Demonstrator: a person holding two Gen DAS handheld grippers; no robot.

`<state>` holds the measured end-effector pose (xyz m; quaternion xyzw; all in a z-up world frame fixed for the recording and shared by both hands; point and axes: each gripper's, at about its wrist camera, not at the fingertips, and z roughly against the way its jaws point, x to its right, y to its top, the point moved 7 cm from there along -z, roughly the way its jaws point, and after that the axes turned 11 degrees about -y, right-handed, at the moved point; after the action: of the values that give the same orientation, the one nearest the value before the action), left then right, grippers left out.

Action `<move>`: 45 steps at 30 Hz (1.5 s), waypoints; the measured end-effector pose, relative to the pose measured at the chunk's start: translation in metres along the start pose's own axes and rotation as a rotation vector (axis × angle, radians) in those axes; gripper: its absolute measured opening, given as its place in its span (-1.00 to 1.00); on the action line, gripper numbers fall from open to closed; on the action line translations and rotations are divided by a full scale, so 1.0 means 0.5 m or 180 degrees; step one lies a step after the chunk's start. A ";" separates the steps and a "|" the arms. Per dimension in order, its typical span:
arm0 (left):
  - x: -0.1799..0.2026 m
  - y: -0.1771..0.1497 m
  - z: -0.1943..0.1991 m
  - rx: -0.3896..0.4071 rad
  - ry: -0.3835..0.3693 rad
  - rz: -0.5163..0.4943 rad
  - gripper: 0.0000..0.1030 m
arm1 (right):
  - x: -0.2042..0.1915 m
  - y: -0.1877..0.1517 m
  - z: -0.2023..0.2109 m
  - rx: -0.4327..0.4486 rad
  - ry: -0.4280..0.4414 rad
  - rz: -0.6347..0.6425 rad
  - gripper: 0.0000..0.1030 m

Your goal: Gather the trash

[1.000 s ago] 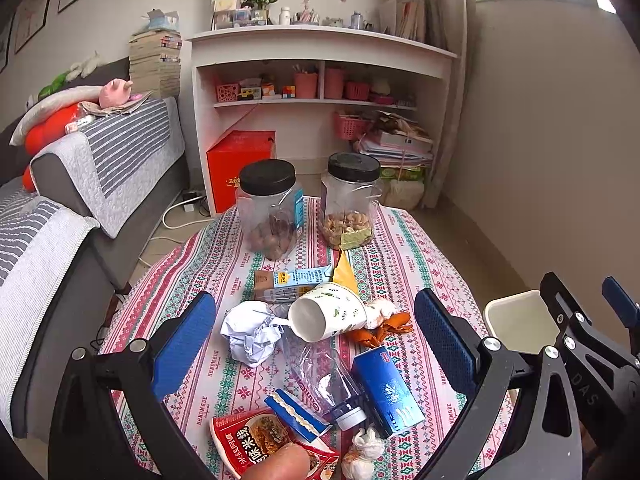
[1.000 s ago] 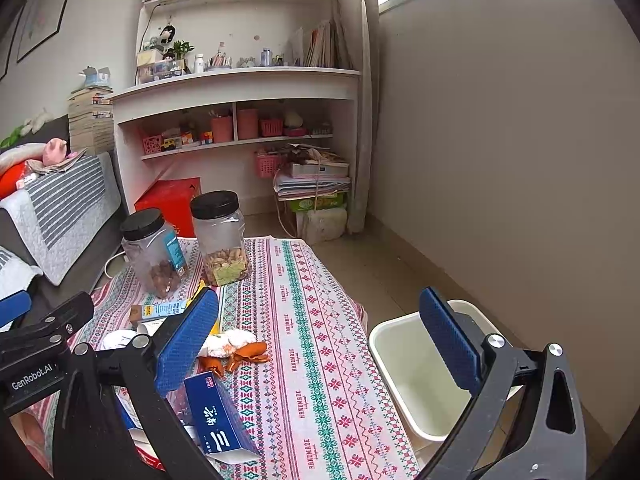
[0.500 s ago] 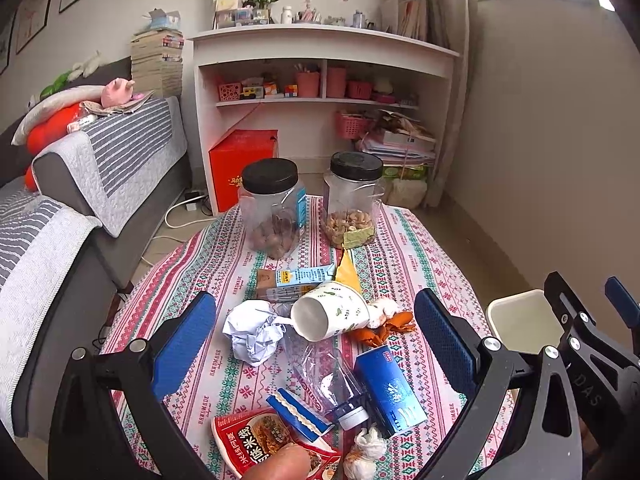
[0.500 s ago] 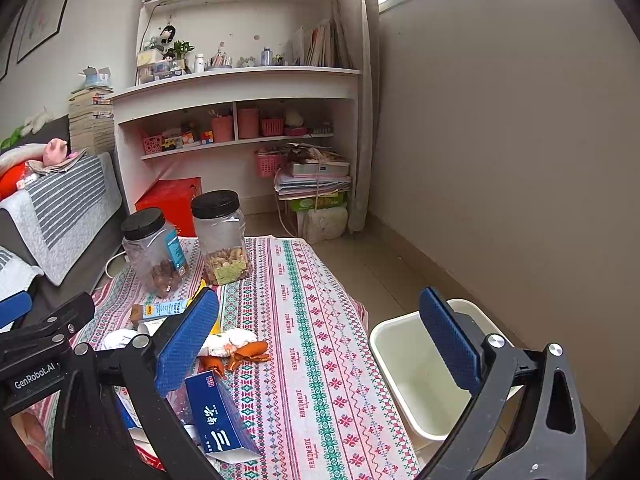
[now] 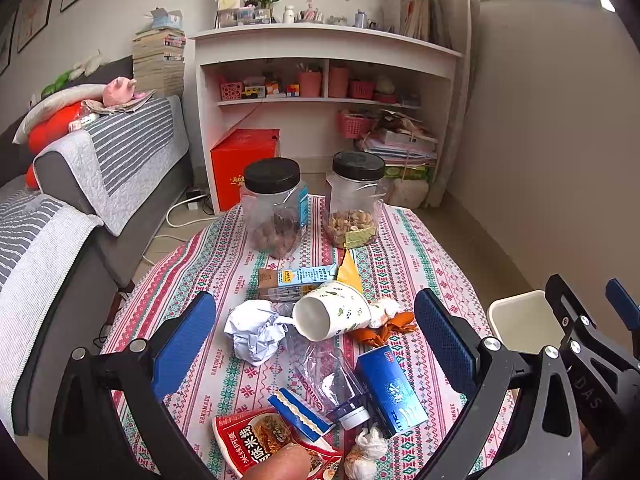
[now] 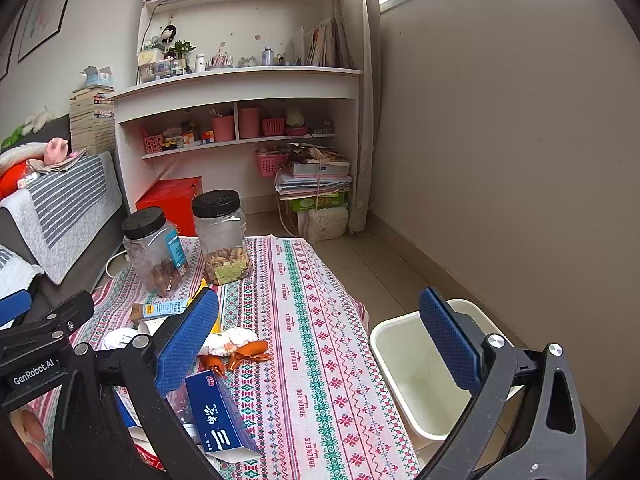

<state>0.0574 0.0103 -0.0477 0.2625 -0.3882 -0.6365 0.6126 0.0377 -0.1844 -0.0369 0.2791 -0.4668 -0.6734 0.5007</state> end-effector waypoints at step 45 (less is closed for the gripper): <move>-0.165 -0.153 -0.131 -0.1642 -0.0210 0.0975 0.87 | -0.024 -0.077 -0.083 -0.1180 0.0328 -0.0019 0.87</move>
<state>0.0757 0.0761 -0.1584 0.0158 -0.2685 -0.6225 0.7350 0.0609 -0.1852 -0.0899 0.2176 -0.3076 -0.7342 0.5648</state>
